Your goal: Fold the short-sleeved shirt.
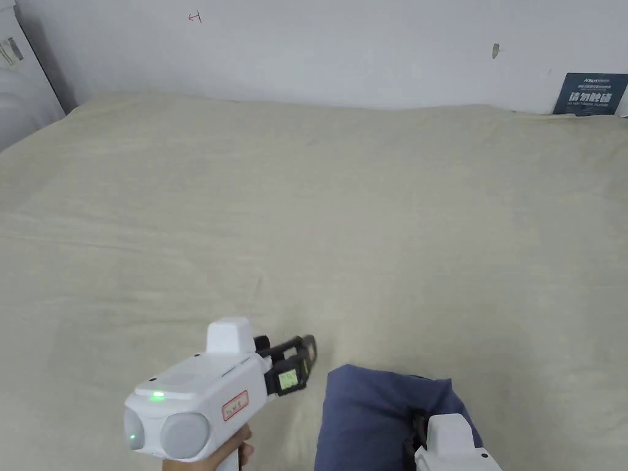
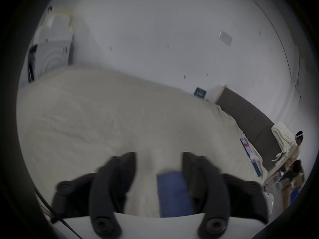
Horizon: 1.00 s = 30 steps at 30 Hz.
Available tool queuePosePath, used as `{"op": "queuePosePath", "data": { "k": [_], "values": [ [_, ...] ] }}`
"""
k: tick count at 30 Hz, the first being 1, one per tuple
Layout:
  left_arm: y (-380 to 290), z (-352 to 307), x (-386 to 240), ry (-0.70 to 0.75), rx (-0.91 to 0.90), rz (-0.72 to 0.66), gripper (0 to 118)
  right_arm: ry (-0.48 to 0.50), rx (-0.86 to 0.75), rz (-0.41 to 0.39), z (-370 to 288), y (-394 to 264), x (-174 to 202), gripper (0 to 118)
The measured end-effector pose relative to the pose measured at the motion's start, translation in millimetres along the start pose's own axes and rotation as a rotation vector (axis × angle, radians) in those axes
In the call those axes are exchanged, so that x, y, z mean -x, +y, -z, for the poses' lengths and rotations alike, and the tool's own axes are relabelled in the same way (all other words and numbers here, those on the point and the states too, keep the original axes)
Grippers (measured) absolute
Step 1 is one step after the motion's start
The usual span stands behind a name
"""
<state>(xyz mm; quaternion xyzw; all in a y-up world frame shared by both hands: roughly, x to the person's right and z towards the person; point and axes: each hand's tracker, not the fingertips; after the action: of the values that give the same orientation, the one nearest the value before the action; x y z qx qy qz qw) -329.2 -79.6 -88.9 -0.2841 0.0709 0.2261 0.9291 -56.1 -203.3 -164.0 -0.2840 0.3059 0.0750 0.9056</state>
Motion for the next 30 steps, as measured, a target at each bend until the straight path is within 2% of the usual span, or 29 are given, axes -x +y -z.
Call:
{"op": "queuePosePath", "data": {
  "k": [1,2,6,12,16,19,21,23,26,27,30],
  "values": [
    [-3,8,1,-0.020,0.062,-0.003,96,0.002,0.001,0.000,0,0,-1,0],
    [-6,15,0,-0.040,0.120,-0.007,97,0.005,0.002,0.004,0,0,-1,0],
    [-16,41,3,-0.088,0.275,-0.019,97,0.013,0.005,0.021,-1,1,-3,0],
    [-27,84,30,-0.170,0.451,-0.173,97,0.022,0.005,0.024,-2,2,-5,0],
    [-32,102,37,-0.217,0.515,-0.203,94,0.027,0.006,0.017,-2,3,-5,0],
    [-33,105,33,-0.240,0.498,-0.168,81,0.026,0.006,0.022,-2,3,-5,0],
    [-34,110,30,-0.262,0.509,-0.149,63,0.028,0.005,0.030,-2,2,-6,0],
    [-37,113,25,-0.257,0.516,-0.139,57,0.030,0.006,0.038,-2,3,-7,0],
    [-37,112,25,-0.257,0.507,-0.135,38,0.034,0.011,0.047,-3,5,-9,0],
    [-37,110,25,-0.258,0.500,-0.144,26,0.037,0.012,0.049,-3,6,-9,0],
    [-35,102,15,-0.252,0.473,-0.109,19,0.048,0.012,0.054,-5,8,-12,0]
  ]
}}
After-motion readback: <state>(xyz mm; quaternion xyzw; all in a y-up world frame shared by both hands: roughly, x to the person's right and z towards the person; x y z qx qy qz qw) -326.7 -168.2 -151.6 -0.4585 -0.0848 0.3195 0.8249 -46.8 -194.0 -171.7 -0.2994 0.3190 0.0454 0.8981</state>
